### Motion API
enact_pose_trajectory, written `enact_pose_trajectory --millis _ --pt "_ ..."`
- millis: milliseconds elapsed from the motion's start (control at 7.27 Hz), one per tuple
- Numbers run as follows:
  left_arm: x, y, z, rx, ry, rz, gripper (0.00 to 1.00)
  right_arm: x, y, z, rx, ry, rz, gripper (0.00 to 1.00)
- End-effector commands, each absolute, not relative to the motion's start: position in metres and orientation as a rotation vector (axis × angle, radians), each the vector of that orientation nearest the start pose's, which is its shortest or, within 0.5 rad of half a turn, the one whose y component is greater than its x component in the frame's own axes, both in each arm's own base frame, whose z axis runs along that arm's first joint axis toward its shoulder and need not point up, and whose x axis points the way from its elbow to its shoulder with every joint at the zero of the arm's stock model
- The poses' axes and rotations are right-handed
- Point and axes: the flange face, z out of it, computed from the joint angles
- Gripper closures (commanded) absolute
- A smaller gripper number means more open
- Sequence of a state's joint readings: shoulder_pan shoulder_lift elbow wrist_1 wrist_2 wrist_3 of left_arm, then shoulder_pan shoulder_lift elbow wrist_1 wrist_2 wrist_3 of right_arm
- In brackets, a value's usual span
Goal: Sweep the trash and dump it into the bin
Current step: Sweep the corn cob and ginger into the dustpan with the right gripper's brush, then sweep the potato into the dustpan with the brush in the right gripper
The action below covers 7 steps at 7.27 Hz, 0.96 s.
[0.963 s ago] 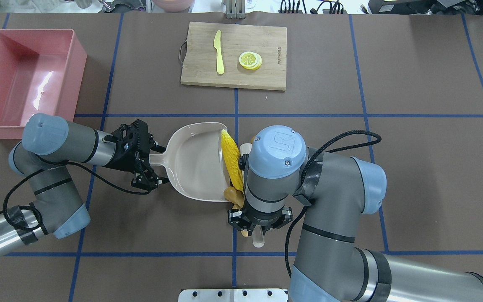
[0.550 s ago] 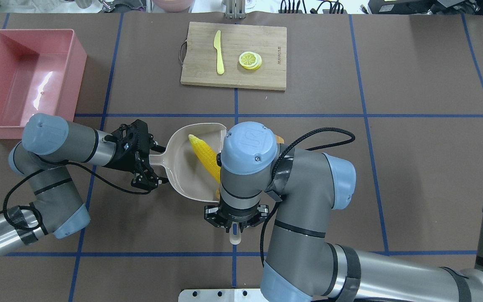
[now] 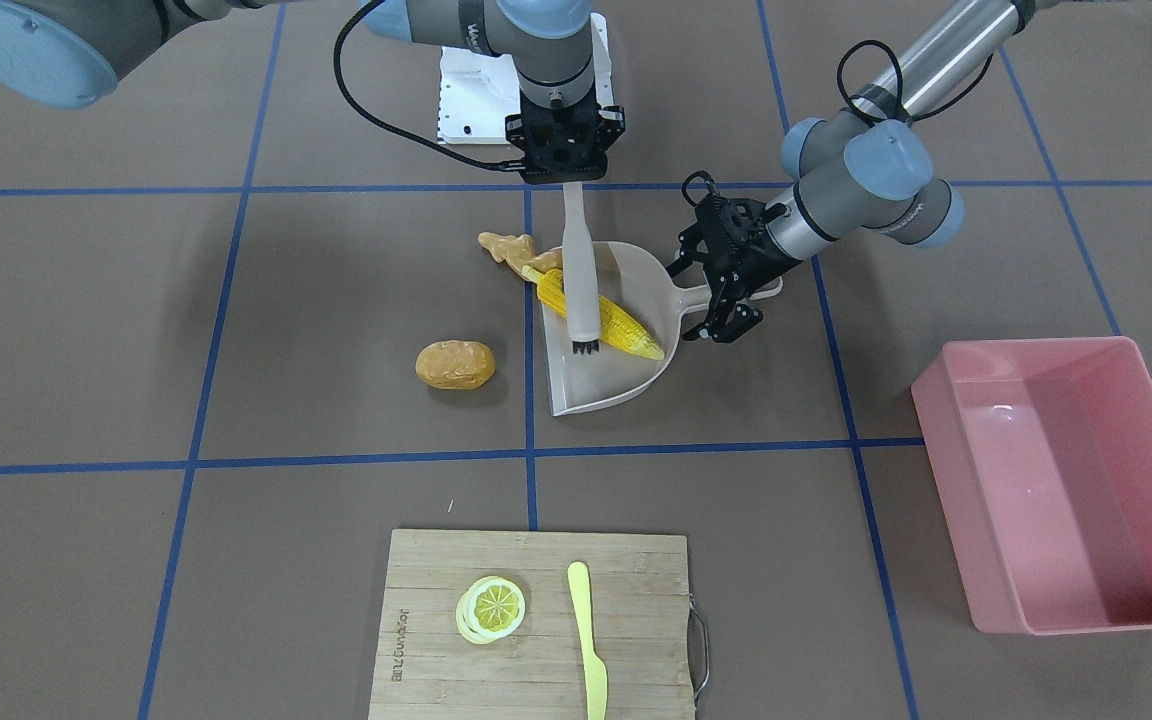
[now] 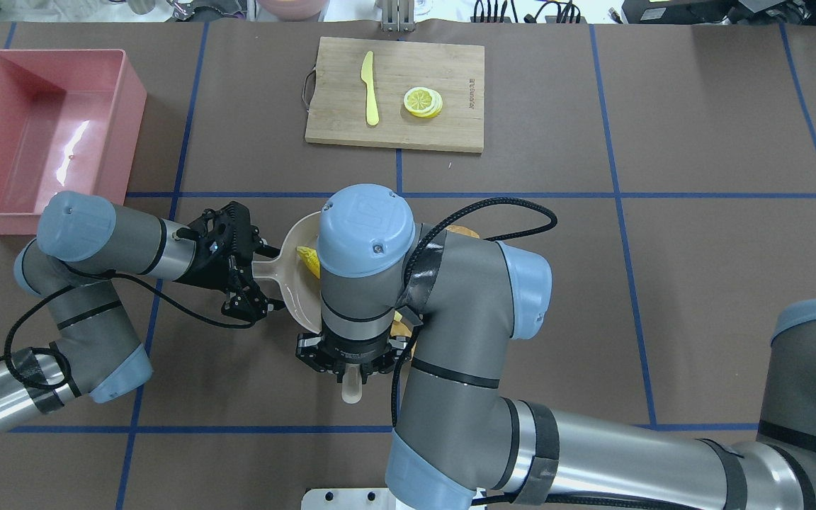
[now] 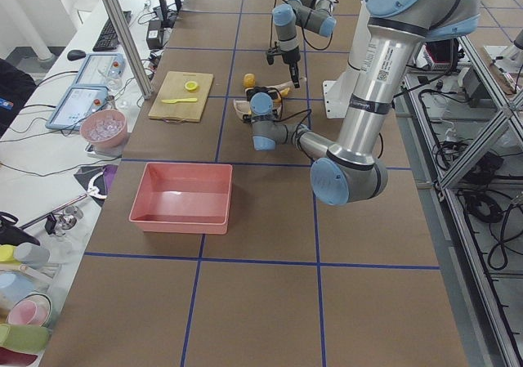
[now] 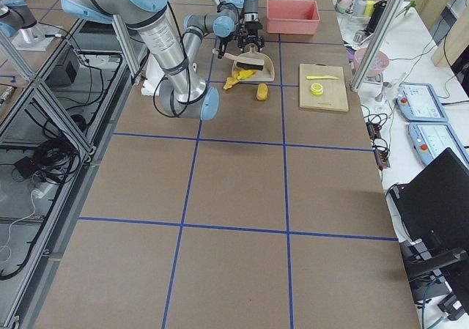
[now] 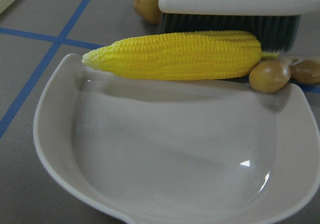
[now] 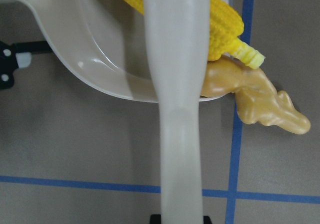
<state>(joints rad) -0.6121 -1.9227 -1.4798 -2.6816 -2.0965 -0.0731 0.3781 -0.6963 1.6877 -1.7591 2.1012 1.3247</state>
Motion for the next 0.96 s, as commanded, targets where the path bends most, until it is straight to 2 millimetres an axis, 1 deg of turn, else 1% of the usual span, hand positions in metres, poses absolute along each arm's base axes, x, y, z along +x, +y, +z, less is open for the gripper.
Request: enact_pose_trajectory --millis 0,138,275,413,550,688,825 --pt "0.466 -0.429 0.375 0.997 1.1 1.084 0.03 -0.566 -0.368 0.103 -0.255 -0.905 -0.053 1.0" --pt "0.466 -0.429 0.375 0.996 1.101 1.085 0.03 -0.544 -0.381 0.116 -0.272 -0.902 -0.023 1.0" --pt "0.466 -0.429 0.374 0.997 1.102 1.085 0.03 -0.517 -0.384 0.143 -0.28 -0.875 0.01 1.0" --pt "0.467 -0.429 0.374 0.997 1.102 1.085 0.03 -0.475 -0.392 0.164 -0.31 -0.857 0.058 1.0" --pt "0.467 -0.429 0.374 0.997 1.102 1.085 0.03 -0.443 -0.376 0.187 -0.344 -0.852 0.064 1.0" --pt "0.467 -0.429 0.374 0.997 1.102 1.085 0.03 -0.435 -0.35 0.198 -0.358 -0.848 0.049 1.0" --pt "0.467 -0.429 0.374 0.997 1.101 1.086 0.03 -0.444 -0.322 0.196 -0.388 -0.838 0.023 1.0"
